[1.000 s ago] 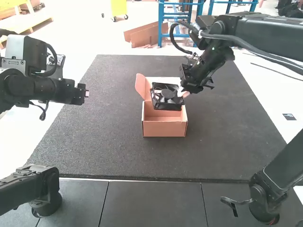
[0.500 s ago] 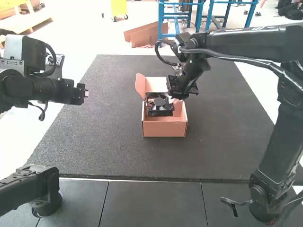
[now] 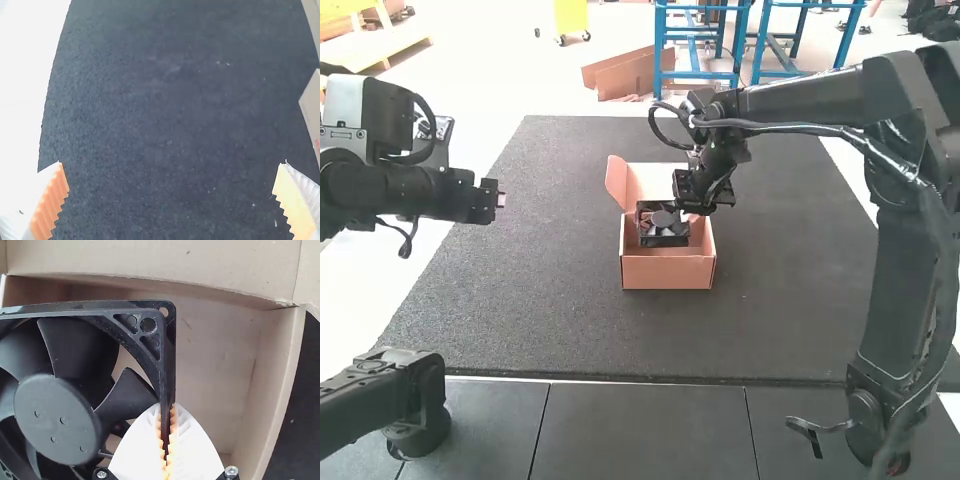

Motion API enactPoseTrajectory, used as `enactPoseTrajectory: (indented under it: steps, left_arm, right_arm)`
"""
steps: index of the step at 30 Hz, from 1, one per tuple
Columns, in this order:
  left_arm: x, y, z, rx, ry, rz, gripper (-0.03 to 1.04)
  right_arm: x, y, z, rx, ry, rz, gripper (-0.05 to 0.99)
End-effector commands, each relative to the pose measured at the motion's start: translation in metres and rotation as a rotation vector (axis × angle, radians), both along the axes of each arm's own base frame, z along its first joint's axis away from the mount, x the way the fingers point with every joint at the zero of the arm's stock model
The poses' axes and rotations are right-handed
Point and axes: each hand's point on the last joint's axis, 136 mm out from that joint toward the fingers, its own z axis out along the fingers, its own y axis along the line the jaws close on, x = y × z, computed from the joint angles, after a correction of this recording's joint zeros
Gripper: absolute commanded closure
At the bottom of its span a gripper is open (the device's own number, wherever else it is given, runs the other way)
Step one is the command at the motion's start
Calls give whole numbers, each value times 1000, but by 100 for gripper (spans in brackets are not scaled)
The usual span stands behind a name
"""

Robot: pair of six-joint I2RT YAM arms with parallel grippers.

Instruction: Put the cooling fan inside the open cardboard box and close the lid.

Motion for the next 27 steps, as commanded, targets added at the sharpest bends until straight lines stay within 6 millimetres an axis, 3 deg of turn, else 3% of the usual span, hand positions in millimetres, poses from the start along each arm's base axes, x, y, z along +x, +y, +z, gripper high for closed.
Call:
enactPoseTrajectory:
  steps: [1, 7, 11, 13, 17, 18, 22, 27]
  left_arm:
    - [1, 4, 17, 10, -47, 11, 4]
    - [3, 4, 26, 10, -70, 14, 4]
    - [6, 6, 33, 15, -83, 23, 4]
    - [8, 6, 38, 15, -89, 24, 4]
    - [15, 7, 44, 19, -92, 30, 4]
    - [18, 8, 44, 25, -91, 38, 4]
    - [34, 6, 38, 31, -78, 38, 4]
    - [60, 4, 30, 44, -72, 29, 4]
  right_arm:
    - [7, 0, 0, -5, -24, -2, 96]
    - [3, -8, -26, -50, 6, -2, 95]
    - [5, -11, -31, -70, -4, 5, 95]
    - [11, -6, -26, -48, -24, -1, 81]
    - [20, 12, -2, 35, -52, 22, 37]
    - [21, 17, 6, 59, -56, 33, 31]
    - [25, 23, 44, 146, -92, 54, 15]
    - [38, -6, 85, 198, -181, 0, 4]
